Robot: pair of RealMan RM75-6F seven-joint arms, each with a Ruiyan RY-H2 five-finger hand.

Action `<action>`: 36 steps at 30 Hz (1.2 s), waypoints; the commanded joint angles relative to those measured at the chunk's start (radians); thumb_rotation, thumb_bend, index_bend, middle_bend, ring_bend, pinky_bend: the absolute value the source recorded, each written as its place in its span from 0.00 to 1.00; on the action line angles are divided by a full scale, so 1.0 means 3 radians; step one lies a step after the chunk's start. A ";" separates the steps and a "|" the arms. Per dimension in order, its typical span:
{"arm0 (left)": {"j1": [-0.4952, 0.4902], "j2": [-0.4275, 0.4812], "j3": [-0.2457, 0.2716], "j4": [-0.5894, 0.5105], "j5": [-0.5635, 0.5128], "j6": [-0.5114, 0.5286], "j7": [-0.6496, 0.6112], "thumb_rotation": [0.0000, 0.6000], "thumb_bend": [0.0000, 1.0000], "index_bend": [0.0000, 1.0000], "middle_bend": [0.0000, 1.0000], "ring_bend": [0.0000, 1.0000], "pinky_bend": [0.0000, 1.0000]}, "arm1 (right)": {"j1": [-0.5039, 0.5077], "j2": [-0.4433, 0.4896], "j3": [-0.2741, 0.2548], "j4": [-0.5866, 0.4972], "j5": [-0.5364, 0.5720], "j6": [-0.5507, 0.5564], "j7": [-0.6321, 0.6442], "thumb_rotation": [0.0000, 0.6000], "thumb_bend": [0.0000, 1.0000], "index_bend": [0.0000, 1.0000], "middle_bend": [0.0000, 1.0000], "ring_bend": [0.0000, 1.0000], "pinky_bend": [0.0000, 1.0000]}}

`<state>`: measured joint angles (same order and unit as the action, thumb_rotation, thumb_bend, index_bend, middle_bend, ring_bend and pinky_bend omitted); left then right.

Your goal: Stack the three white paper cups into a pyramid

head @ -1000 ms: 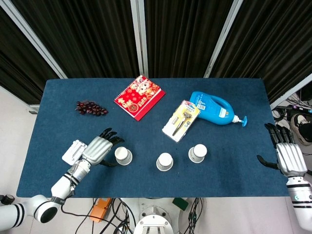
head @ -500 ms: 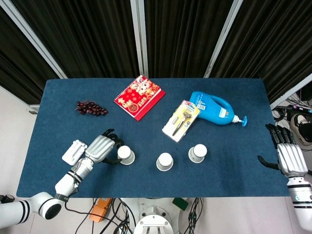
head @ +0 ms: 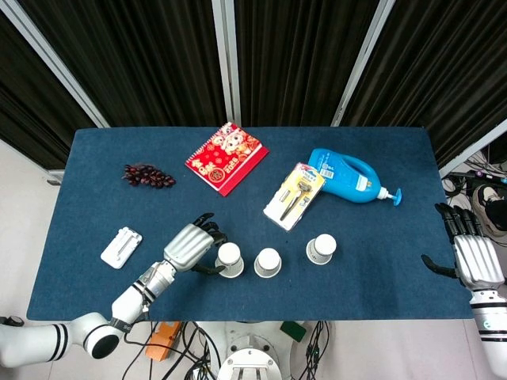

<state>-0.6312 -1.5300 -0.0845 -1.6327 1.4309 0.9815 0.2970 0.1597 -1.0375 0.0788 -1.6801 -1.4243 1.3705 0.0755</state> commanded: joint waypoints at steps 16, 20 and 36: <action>-0.0161 -0.0430 -0.0021 0.0246 -0.0210 0.0025 0.0565 0.69 0.24 0.36 0.45 0.25 0.10 | -0.0002 -0.0001 -0.0018 0.0023 0.0014 -0.0085 0.0001 1.00 0.34 0.00 0.11 0.00 0.02; -0.0150 -0.0436 0.0004 0.0230 -0.0255 0.0044 0.0627 0.70 0.19 0.30 0.42 0.23 0.09 | 0.0097 -0.0002 -0.0047 -0.0045 -0.0028 -0.0255 -0.0156 1.00 0.34 0.00 0.11 0.00 0.11; 0.0187 0.0122 0.0115 -0.0138 -0.0165 0.0591 0.0550 0.70 0.07 0.22 0.34 0.17 0.08 | 0.1016 -0.0445 0.0084 -0.0273 0.0114 -0.1419 -0.1113 1.00 0.34 0.14 0.19 0.01 0.13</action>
<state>-0.6068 -1.5368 -0.0627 -1.6498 1.3736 1.1231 0.4827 0.4184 -1.1366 0.0921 -1.7589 -1.4159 0.9961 -0.2134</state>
